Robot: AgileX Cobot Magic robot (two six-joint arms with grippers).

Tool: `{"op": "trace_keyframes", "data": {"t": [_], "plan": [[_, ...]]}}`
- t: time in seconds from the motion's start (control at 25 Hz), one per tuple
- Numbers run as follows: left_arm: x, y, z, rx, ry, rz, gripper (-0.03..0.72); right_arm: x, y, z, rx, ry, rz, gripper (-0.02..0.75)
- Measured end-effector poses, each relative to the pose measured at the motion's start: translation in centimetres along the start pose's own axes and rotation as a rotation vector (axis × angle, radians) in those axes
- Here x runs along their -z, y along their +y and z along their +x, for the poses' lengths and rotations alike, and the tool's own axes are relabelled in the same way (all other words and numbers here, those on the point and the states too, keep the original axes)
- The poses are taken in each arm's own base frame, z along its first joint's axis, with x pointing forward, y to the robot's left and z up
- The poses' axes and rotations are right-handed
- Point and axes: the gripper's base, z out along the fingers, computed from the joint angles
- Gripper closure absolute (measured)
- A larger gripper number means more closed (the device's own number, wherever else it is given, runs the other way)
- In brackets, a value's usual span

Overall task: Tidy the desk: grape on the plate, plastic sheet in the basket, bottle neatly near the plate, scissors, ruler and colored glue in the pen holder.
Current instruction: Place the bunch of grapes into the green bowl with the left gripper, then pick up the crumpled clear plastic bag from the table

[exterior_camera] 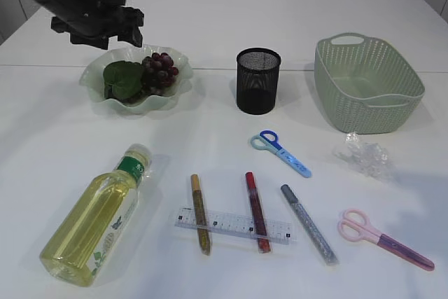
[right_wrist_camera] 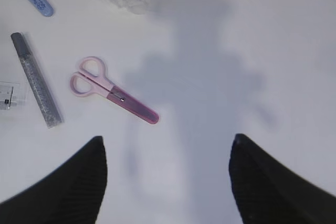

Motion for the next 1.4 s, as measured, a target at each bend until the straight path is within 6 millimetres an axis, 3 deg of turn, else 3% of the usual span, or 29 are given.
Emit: {"op": "trace_keyframes", "data": {"t": [0.2, 0.64, 0.88, 1.04, 1.4], "plan": [[3.2, -0.4, 0.6, -0.007, 0.179, -0.002, 0.226, 0.0, 0.0, -0.1, 0.001, -0.012, 0.002, 0.175], [7.5, -0.6, 0.7, -0.045, 0.285, -0.034, 0.251, -0.1, 0.5, -0.6, -0.042, -0.015, -0.054, 0.175], [10.2, -0.7, 0.2, -0.07, 0.279, -0.056, 0.253, -0.6, 0.8, -4.2, 0.004, 0.035, -0.068, 0.175], [11.6, -0.7, 0.4, -0.088, 0.305, -0.06, 0.254, -2.0, 0.9, -7.0, 0.049, 0.088, -0.083, 0.175], [13.6, -0.2, 4.1, -0.093, 0.371, -0.069, 0.255, -7.1, 3.2, -10.5, 0.189, 0.195, -0.159, 0.175]]}}
